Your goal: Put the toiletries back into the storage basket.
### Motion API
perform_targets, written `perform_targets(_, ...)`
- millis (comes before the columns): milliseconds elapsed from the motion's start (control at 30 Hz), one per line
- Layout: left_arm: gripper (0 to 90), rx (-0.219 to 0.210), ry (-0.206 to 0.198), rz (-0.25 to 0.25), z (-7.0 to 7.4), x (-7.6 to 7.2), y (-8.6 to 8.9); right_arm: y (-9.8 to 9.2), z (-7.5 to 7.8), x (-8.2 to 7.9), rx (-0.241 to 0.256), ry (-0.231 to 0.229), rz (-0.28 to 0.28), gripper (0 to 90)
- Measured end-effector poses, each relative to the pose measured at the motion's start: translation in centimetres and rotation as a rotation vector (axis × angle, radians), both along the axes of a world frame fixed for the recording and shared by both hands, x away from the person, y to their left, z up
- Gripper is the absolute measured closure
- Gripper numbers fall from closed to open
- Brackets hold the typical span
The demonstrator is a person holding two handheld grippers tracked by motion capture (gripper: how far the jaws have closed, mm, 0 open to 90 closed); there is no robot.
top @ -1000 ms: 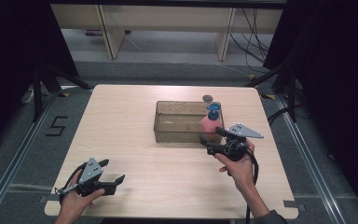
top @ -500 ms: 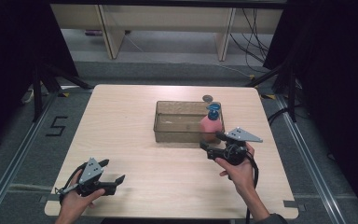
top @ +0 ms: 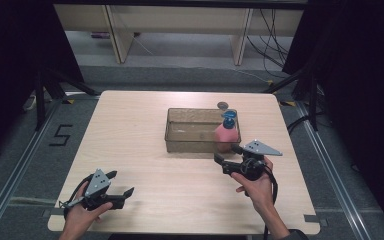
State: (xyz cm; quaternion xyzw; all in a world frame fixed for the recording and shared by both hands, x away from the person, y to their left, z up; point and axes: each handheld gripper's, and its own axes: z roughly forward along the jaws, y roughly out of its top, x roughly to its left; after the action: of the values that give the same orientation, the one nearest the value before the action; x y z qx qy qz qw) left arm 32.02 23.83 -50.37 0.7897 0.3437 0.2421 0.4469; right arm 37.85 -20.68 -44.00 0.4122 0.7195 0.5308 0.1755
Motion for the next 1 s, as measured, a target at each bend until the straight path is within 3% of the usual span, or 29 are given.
perform_targets(33,14.8,0.0,-0.001,0.0,0.0,0.0,0.0,0.1,0.0,-0.2,0.02,0.023,-0.002,22.9)
perform_targets(167,14.8,0.001,-0.001,0.0,0.0,0.0,0.0,0.2,-0.2,-0.3,0.014,-0.001,0.014,22.9)
perform_targets(400,14.8,-0.006,0.003,0.0,-0.1,0.0,0.0,0.6,-0.5,-0.9,0.019,0.021,0.028,23.1)
perform_targets(500,14.8,0.003,0.0,-0.001,0.0,0.0,0.0,0.6,-0.5,-1.1,-0.008,0.002,0.034,23.1)
perform_targets(567,14.8,0.004,0.0,-0.001,0.0,-0.1,0.0,0.7,-0.7,-1.1,0.008,-0.01,0.049,23.1)
perform_targets(600,14.8,0.005,0.0,-0.001,0.0,0.0,0.0,0.7,-0.7,-1.3,-0.007,-0.001,0.049,23.1)
perform_targets(633,14.8,-0.002,0.004,-0.002,0.0,0.0,0.0,0.8,-0.7,-1.4,0.009,-0.004,0.055,23.1)
perform_targets(667,14.8,0.0,0.002,-0.004,0.0,0.0,0.0,0.9,-0.7,-1.6,0.021,0.022,0.052,23.1)
perform_targets(800,14.9,-0.003,0.004,-0.003,0.0,0.0,-0.1,0.9,-0.9,-1.9,0.029,0.031,0.051,23.1)
perform_targets(867,14.8,-0.002,0.002,-0.004,0.0,0.0,0.0,0.8,-1.0,-1.8,0.013,0.004,0.064,22.9)
perform_targets(967,14.8,-0.002,0.002,-0.006,0.0,0.0,-0.1,0.8,-1.1,-2.1,0.009,0.016,0.077,22.7)
perform_targets(1000,14.9,-0.001,0.003,-0.006,0.0,0.0,-0.1,0.7,-1.2,-2.1,0.004,-0.013,0.071,22.6)
